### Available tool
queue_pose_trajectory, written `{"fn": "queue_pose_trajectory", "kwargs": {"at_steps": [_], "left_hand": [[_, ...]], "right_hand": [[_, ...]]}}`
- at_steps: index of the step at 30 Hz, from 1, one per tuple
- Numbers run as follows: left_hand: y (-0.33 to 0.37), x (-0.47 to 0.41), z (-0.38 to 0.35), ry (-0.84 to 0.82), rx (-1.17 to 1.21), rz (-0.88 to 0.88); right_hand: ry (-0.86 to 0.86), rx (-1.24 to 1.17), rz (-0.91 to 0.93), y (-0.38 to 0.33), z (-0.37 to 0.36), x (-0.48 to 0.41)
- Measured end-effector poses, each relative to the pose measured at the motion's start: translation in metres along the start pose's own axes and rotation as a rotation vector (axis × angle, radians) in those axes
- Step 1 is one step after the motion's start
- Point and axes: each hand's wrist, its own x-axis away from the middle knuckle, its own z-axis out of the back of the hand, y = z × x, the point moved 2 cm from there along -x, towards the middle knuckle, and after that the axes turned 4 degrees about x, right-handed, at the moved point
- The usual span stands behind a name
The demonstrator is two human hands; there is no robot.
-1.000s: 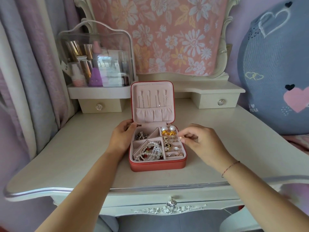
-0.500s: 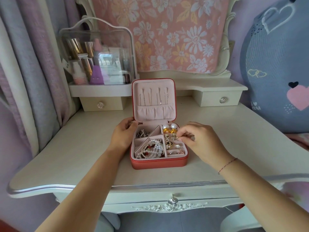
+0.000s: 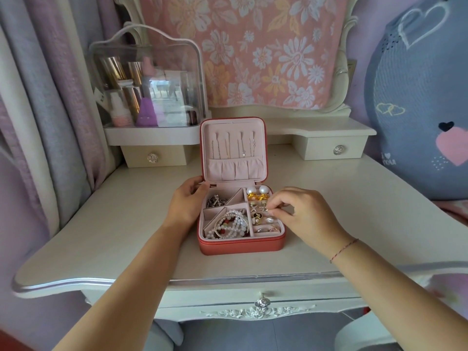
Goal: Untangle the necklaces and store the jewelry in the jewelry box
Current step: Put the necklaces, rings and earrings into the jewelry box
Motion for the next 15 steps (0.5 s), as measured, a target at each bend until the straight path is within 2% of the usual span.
{"fn": "queue_pose_trajectory", "kwargs": {"at_steps": [9,15], "left_hand": [[0.0018,0.0020,-0.0011,-0.001,0.014,0.011],[0.0021,0.0014,-0.0008,-0.001,-0.013,-0.002]], "right_hand": [[-0.147,0.075,0.085,0.0064,0.0070,0.0027],[-0.188,0.040,0.061,0.0086,0.0084,0.0055]]}}
